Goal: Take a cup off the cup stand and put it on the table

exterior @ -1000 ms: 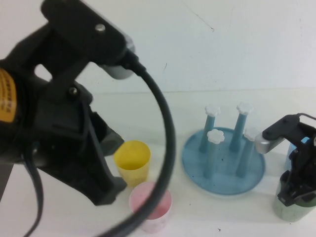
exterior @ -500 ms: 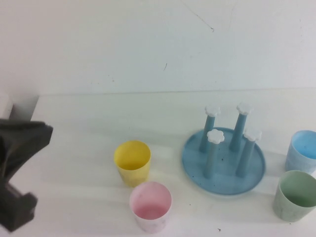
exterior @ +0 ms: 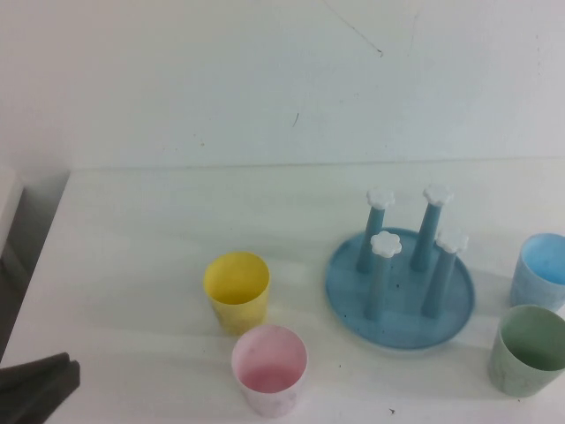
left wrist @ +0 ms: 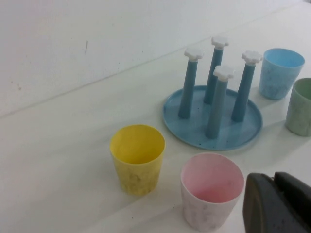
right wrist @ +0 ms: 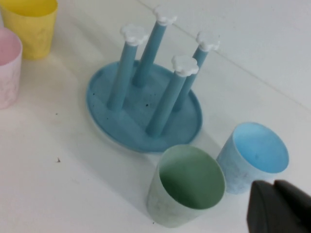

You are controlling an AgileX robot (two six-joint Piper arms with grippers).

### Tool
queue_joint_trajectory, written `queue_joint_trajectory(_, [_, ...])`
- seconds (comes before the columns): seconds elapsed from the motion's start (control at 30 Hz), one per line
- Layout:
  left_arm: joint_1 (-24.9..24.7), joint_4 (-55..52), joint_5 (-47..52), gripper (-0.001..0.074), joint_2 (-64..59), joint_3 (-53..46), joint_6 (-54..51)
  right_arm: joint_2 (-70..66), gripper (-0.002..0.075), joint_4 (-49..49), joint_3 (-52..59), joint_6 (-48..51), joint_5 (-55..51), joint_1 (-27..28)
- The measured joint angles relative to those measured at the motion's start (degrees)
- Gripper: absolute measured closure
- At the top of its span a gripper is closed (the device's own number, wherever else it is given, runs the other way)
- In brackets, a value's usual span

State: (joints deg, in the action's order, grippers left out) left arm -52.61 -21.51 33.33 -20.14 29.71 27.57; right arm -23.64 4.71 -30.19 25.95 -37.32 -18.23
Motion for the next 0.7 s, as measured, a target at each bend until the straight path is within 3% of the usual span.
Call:
queue_joint_trajectory(0.27, [0.00,0.21,-1.69,0.0728,0.23,-1.75,0.12,14.21,0.0726,1.32,10.21,0.00,2.59,0.00])
queue_joint_trajectory(0.7, [0.00,0.21,-1.79,0.0728,0.32,-1.75,0.68,15.78,0.0727,2.37,10.56,0.00,-0.54,0.00])
